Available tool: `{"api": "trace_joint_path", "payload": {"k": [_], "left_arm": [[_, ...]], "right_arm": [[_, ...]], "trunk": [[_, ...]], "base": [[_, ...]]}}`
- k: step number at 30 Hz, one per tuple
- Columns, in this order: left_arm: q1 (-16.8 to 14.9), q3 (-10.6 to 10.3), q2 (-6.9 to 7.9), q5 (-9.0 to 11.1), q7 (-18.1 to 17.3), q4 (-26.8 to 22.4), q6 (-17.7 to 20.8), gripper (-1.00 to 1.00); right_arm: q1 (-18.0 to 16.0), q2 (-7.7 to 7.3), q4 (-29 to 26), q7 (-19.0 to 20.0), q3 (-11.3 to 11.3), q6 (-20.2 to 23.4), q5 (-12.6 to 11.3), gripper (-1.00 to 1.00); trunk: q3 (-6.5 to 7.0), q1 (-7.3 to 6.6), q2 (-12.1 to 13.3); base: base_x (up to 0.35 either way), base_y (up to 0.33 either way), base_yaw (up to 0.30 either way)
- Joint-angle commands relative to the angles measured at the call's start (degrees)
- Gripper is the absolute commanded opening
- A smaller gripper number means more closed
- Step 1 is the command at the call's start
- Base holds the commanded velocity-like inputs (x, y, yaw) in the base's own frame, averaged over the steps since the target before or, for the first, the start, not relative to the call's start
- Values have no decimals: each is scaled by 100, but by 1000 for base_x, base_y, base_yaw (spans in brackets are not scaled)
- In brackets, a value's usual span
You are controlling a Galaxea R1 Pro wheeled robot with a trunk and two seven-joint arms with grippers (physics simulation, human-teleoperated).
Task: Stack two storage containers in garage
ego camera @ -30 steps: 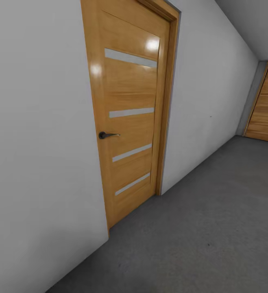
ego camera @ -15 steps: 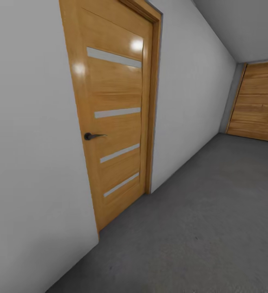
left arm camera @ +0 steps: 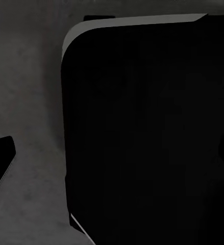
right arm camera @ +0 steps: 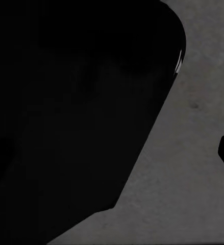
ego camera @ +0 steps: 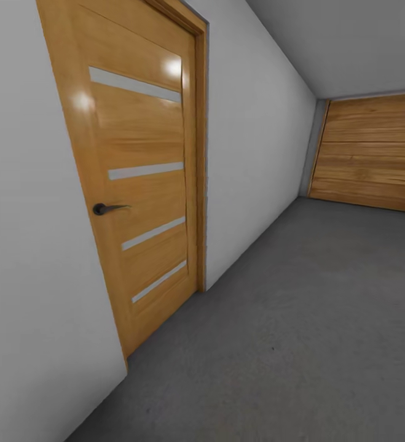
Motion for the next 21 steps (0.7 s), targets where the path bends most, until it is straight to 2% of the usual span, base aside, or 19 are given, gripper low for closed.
{"api": "trace_joint_path", "payload": {"k": [1,14,21], "left_arm": [[-1,1,1,3,1,2,-17,100],[-1,-7,1,-5,-4,2,-17,100],[-1,-14,1,-5,-4,3,-13,100]], "right_arm": [[-1,1,0,-2,45,-9,-55,100],[-1,1,0,6,48,-9,-57,100],[-1,1,0,1,46,-9,-55,100]], "trunk": [[-4,0,-2],[-4,0,-2],[-4,0,-2]], "base": [[0,0,-282],[7,0,-282],[173,0,-282]]}}
